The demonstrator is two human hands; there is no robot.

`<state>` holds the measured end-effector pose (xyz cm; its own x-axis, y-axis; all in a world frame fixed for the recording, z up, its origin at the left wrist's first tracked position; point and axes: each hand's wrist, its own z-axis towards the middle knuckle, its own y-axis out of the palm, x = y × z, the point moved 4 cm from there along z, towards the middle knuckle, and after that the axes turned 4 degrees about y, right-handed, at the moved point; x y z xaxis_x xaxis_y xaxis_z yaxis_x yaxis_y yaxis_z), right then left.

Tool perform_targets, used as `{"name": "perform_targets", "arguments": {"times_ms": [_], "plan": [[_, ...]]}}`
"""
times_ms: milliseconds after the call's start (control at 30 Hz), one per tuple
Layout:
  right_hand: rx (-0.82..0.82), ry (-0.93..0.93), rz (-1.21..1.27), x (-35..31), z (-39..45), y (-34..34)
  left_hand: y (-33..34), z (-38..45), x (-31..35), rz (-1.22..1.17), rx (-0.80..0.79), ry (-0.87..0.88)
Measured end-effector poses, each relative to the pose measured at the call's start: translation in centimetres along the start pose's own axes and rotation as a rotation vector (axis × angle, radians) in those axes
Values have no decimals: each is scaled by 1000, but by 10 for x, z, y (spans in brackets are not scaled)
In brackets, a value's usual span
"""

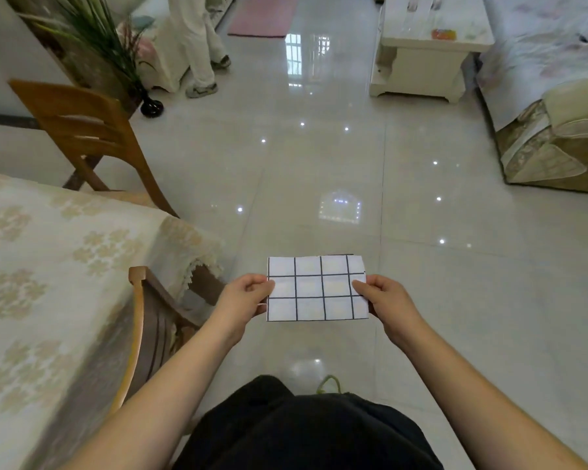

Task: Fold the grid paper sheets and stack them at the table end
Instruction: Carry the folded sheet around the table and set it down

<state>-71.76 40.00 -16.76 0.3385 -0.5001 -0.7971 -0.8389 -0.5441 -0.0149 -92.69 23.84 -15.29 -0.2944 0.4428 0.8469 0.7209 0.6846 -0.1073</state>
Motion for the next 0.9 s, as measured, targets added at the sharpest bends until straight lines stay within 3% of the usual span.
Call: {"name": "perform_targets", "arguments": {"times_ms": [300,900], "plan": [[-63,-11,-13,-63,79,26,-10,77,27,-88,40,-35],[-154,-57,-153,-221,258,173,-103,268,149,-227,207,13]]}}
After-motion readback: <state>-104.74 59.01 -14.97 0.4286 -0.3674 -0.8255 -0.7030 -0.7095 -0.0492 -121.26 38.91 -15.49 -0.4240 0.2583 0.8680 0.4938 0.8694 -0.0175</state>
